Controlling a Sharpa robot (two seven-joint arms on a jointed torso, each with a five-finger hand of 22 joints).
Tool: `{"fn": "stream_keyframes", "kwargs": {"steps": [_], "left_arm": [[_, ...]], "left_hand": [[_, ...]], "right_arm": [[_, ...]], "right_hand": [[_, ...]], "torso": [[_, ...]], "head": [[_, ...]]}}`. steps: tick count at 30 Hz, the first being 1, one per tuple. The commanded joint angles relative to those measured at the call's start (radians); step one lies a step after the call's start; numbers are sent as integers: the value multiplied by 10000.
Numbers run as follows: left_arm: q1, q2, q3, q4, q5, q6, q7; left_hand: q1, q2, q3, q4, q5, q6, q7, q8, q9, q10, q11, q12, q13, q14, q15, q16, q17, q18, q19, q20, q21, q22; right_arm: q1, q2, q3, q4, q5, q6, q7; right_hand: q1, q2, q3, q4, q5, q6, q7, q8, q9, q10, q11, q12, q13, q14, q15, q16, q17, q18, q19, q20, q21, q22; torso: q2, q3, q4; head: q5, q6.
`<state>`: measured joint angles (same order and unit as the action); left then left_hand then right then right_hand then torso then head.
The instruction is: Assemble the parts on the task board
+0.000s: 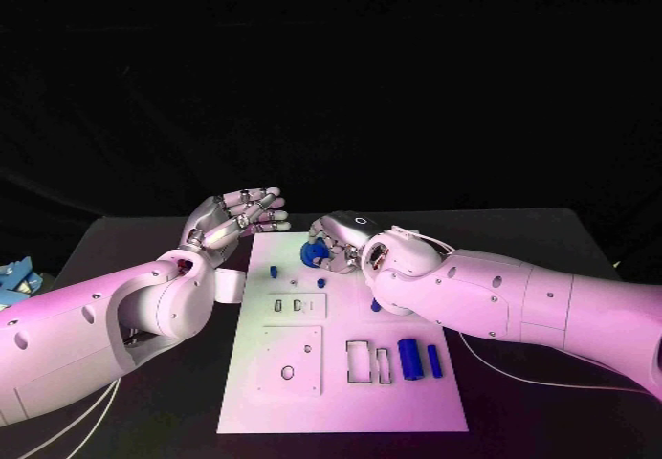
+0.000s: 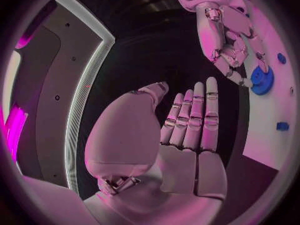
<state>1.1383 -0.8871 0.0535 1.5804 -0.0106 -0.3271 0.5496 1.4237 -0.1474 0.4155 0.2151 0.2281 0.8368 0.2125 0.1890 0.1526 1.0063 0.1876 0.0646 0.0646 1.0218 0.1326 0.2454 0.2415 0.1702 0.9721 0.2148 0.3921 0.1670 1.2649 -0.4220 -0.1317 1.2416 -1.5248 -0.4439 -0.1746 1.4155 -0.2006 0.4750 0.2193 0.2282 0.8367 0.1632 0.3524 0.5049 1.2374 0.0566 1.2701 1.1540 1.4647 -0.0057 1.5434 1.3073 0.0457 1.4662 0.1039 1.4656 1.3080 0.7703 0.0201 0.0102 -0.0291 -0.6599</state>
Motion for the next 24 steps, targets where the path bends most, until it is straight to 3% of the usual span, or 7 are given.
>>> {"fn": "stream_keyframes", "kwargs": {"steps": [1,10,21,23,24], "left_arm": [[11,28,7,16,20,130,45],[11,38,7,3,20,156,29],[11,25,7,-7,19,172,11],[11,21,7,-8,19,175,6],[11,20,7,-9,19,176,5]], "left_hand": [[-21,-49,-27,-60,-67,-90,350,-45,-10,-87,14,-26,-14,-97,-7,-36,10,81,-8,23,63,11],[-15,-34,4,-103,-59,-89,355,-56,-12,-100,18,-19,-11,-115,-2,-62,29,80,-29,25,83,19],[-13,-30,13,-115,-57,-89,355,-59,-13,-102,19,-17,-11,-117,-1,-67,34,80,-34,25,89,21],[-13,-30,13,-115,-57,-89,355,-59,-13,-102,19,-17,-11,-117,-1,-67,34,80,-34,25,89,21],[-13,-30,13,-115,-57,-89,355,-59,-13,-102,19,-17,-11,-117,-1,-67,34,80,-34,25,89,21]], "right_arm": [[-26,97,-2,-126,-457,-7,-169],[-55,318,-12,-482,-518,263,-259],[-58,350,-29,-586,-504,449,-354],[-59,355,-31,-571,-488,442,-331],[-59,357,-31,-567,-483,443,-323]], "right_hand": [[-29,32,78,-13,4,289,-232,348,141,-12,18,-18,-20,889,-49,42,1863,-116,142,-66,14,1533],[-152,-8,158,-61,-119,227,-202,317,134,-92,43,-85,-96,880,-30,28,1822,-101,97,-54,-38,1488],[-401,-93,251,-125,-246,45,-123,211,97,-211,112,-170,-190,868,26,12,1782,-70,8,-12,-147,1396],[-549,-143,249,-115,-297,-82,-76,136,69,-244,153,-183,-207,866,60,9,1775,-64,-12,16,-173,1377],[-691,-197,243,-99,-382,-358,7,-42,-2,-278,222,-191,-221,865,114,7,1771,-62,-24,56,-191,1369]], "torso": [[5,3,23],[-7,-6,-18],[-10,2,-8],[-6,7,-7],[-6,7,-7]], "head": [[3,0],[37,1],[28,6],[32,20],[32,20]]}}
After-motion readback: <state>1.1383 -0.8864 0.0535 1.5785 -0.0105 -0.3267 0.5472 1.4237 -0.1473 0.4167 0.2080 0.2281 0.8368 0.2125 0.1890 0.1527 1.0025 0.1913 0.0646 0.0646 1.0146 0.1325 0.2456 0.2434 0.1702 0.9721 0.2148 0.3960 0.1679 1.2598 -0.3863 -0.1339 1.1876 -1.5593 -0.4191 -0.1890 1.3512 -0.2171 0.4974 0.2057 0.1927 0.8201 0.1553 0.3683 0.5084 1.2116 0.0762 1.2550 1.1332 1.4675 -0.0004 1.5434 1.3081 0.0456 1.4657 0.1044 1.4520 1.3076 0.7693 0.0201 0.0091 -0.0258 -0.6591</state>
